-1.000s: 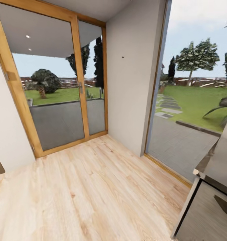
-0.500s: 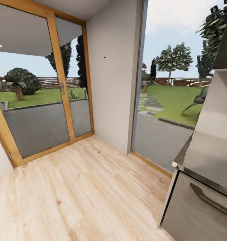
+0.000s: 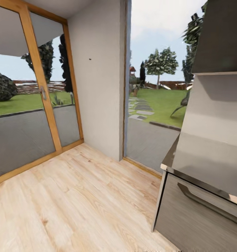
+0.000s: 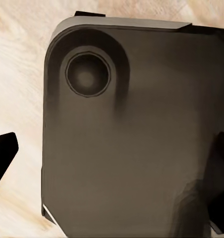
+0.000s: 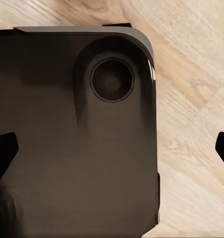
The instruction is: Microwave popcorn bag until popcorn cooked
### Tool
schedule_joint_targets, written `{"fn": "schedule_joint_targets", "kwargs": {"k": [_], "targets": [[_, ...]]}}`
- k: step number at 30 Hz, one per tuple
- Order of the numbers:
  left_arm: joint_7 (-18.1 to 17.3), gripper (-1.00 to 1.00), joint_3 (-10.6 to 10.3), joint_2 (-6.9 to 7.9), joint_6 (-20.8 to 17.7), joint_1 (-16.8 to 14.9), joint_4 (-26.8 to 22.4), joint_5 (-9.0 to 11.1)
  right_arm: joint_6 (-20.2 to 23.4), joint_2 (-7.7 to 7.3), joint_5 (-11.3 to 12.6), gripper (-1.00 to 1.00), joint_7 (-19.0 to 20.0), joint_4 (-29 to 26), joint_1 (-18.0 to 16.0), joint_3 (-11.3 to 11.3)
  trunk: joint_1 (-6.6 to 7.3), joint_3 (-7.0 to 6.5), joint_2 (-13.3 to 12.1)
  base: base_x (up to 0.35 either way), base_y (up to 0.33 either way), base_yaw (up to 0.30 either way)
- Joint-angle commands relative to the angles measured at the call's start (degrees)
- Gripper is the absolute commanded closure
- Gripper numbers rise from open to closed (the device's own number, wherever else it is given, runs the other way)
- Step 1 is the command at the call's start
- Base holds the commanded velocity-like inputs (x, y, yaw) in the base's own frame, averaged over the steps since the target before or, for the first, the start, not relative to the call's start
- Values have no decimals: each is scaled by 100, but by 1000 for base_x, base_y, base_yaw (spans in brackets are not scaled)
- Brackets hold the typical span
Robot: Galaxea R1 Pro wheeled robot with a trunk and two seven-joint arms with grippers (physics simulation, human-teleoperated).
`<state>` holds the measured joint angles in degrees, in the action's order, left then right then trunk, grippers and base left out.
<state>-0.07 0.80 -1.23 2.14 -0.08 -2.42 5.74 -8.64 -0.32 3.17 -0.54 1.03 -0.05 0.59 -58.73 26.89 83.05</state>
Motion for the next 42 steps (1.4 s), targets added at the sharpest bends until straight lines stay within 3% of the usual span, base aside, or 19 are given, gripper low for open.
{"fn": "schedule_joint_targets", "kwargs": {"k": [1,42], "targets": [[-1,-100,5,-2,18,-1,3,59,-33,0,32,-100,-1,11,-4,3,0,4,2,0,0,-298],[16,-100,9,8,21,-1,5,77,-39,-39,-62,-100,23,4,-4,-33,0,4,2,0,0,-298]]}}
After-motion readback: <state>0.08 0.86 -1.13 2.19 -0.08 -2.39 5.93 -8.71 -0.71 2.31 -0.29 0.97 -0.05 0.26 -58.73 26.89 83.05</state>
